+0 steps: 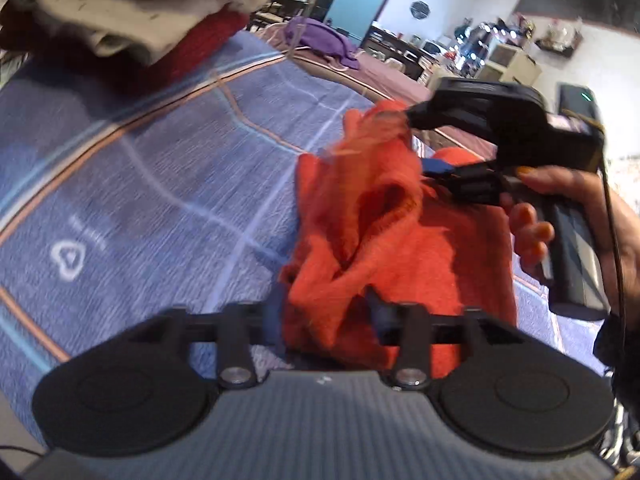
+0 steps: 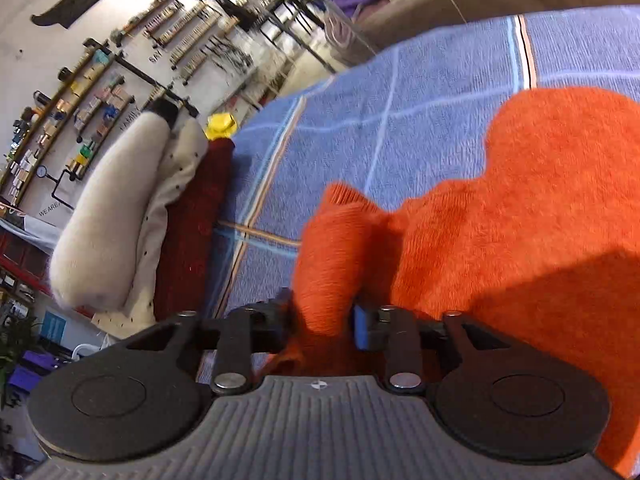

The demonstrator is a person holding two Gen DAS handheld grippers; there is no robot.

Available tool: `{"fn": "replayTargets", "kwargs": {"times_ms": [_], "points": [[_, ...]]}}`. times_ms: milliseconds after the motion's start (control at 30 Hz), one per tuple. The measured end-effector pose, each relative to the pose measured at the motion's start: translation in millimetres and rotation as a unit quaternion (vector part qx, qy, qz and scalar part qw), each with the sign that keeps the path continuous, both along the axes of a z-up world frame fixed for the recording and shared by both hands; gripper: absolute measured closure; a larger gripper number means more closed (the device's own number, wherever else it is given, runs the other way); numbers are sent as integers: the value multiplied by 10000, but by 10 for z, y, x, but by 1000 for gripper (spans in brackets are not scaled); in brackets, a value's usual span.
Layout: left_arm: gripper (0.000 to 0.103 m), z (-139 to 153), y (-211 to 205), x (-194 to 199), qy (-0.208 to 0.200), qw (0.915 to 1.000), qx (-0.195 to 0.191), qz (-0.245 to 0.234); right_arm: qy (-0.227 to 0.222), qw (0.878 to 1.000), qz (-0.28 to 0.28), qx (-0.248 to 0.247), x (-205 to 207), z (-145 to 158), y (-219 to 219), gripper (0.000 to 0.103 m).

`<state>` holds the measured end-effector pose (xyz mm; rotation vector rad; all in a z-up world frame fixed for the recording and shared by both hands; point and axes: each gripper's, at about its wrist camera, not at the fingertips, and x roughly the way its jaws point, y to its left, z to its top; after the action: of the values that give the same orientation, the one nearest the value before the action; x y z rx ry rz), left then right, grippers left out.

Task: Fold small clothes

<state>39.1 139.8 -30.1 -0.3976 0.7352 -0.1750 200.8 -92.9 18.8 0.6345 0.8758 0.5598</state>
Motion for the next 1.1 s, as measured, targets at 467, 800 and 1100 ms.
{"fn": "replayTargets", "kwargs": {"times_ms": [467, 800, 1100], "points": [[49, -567, 30, 485, 327, 9903, -1310, -333, -47, 9926, -1180, 289, -486, -518, -1607, 0], [81, 87, -95, 777, -538, 9936, -801, -586, -583, 9898, -1000, 832, -447, -300, -1432, 32], [79, 2241, 894, 670, -2282, 9722, -464, -259, -1978, 9630, 68, 1827, 64, 1833, -673, 33]]}}
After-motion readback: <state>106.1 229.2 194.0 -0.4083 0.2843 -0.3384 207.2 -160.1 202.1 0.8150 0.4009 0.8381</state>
